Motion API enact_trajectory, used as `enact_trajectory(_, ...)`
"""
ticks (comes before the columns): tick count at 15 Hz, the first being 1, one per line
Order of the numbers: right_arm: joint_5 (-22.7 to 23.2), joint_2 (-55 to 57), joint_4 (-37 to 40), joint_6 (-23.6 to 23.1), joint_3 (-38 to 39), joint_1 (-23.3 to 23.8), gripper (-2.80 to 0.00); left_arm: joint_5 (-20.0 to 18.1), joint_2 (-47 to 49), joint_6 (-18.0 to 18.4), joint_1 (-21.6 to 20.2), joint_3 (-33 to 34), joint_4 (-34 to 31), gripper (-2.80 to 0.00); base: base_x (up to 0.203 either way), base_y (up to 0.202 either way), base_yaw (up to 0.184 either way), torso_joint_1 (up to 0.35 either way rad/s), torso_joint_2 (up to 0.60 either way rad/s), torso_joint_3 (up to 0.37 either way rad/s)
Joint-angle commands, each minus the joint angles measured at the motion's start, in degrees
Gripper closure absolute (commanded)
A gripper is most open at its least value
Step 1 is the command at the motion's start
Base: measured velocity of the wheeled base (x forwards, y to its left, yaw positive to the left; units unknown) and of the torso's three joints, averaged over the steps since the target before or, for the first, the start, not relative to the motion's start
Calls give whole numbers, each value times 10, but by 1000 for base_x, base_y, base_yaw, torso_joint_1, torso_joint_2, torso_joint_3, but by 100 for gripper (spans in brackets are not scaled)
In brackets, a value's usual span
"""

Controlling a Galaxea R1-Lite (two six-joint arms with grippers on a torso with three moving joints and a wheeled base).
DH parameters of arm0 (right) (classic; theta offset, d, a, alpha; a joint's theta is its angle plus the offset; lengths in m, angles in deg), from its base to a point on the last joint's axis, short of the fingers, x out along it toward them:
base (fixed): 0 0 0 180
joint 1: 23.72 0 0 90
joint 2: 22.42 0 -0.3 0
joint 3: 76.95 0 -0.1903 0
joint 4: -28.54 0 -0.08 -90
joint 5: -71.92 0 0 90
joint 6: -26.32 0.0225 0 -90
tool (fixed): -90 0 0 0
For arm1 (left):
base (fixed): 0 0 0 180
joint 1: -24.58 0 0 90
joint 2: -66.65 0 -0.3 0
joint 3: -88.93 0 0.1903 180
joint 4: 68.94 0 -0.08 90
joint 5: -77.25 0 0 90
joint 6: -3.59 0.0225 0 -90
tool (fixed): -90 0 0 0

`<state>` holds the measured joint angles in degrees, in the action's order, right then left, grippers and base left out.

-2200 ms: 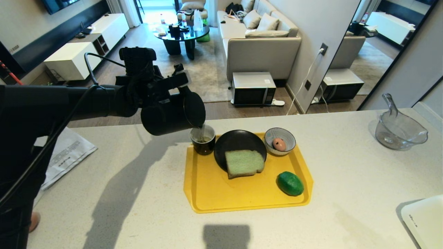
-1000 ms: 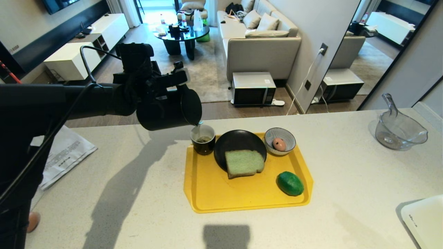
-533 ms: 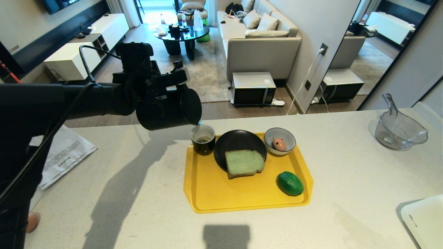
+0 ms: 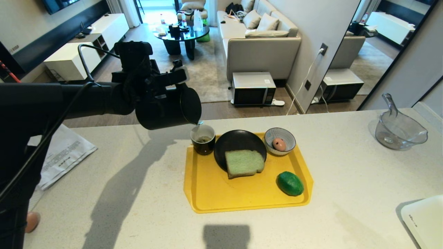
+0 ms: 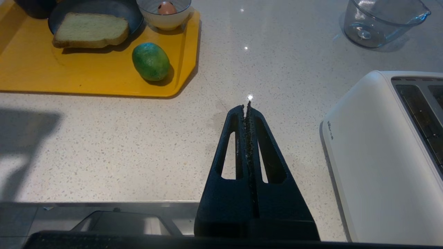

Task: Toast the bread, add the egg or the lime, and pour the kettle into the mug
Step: Pour water into a cup

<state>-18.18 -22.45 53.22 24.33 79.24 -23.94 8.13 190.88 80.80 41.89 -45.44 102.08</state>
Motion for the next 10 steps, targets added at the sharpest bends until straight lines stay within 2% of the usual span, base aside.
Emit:
enact_trajectory(1,0,0,0,0,0,0,0,1,-2,4,1,0,1,0,0,0,0,0,0,0)
enact_trajectory(8,0,0,0,0,0,0,0,-2,-6,1,1,0,30,0,0,0,0,0,0,0)
enact_trajectory(10,0,0,0,0,0,0,0,-2,-9,-14,2,0,32,0,0,0,0,0,0,0)
